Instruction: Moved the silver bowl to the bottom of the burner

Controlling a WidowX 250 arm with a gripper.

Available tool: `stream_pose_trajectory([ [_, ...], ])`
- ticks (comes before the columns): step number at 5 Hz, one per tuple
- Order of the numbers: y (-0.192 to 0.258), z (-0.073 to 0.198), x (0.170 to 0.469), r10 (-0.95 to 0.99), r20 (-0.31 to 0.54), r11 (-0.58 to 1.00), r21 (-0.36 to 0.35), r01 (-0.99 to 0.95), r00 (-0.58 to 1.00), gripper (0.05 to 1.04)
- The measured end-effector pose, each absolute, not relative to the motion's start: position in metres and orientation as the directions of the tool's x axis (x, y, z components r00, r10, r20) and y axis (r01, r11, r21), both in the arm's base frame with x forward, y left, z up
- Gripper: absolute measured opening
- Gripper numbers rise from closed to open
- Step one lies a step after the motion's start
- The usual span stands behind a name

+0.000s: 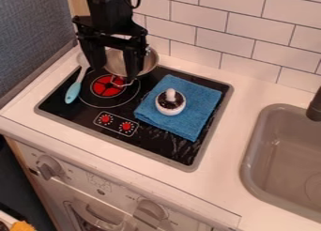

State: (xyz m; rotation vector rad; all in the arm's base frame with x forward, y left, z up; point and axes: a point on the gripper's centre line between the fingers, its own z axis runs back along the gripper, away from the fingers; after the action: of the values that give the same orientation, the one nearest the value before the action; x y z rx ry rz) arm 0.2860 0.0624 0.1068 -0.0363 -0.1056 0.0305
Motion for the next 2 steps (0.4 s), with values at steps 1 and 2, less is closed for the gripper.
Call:
stream_pose_trajectory([
  [1,0.062,0.099,0.286,0.038,0.079,0.998,-0.044,-0.034,0.996,1.001],
  [2,0.059,0.089,0.303,0.043,0.06,0.998,-0.048,-0.04,0.997,1.001],
])
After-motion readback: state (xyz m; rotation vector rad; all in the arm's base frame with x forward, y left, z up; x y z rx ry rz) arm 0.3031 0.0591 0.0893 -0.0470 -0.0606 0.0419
